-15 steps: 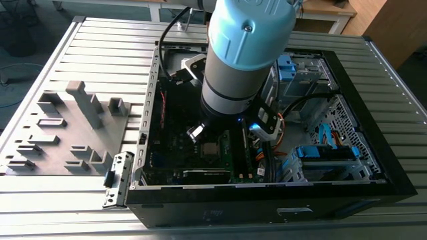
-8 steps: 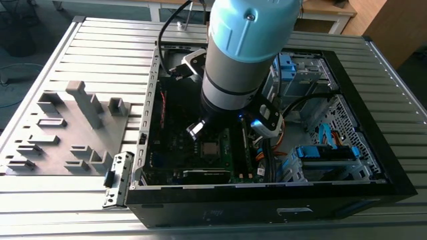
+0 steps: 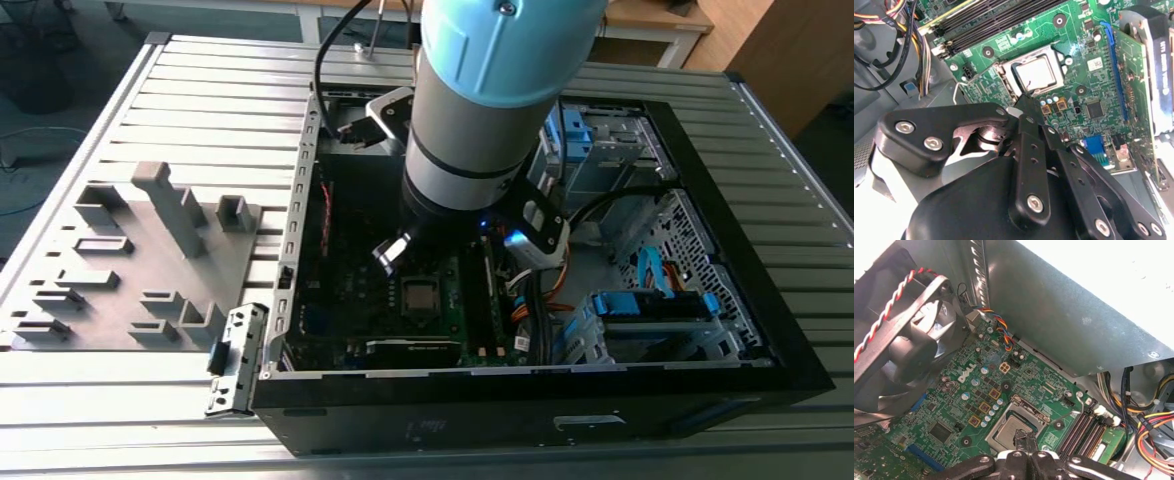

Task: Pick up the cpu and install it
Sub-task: 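Install the first cpu locking lever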

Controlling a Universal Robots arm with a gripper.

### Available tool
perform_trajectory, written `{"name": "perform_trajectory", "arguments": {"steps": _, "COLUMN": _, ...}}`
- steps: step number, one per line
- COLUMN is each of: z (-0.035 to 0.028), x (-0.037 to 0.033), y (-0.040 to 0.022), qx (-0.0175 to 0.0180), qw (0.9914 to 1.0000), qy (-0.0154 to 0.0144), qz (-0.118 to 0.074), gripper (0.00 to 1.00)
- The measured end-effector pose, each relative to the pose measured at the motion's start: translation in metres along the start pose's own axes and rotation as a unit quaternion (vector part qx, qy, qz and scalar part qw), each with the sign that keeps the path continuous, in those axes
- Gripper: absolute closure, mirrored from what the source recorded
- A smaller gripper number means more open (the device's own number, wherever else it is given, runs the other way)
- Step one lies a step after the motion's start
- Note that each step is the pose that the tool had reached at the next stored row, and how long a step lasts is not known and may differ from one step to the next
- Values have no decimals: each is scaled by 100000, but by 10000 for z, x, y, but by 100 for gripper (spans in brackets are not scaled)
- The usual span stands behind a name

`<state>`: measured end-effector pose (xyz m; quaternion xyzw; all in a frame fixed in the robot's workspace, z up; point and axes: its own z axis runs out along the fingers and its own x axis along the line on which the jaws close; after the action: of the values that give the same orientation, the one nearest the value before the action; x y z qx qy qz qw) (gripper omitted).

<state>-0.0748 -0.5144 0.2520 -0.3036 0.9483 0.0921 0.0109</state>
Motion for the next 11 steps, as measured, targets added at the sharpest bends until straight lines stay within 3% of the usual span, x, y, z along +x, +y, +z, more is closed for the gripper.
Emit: {"name": "perform_trajectory", "arguments": {"steps": 11, "z": -2, "x": -10, "y": 1, "qx": -23, "qw": 100000, "qy": 57, "qz": -308, "gripper": 89}}
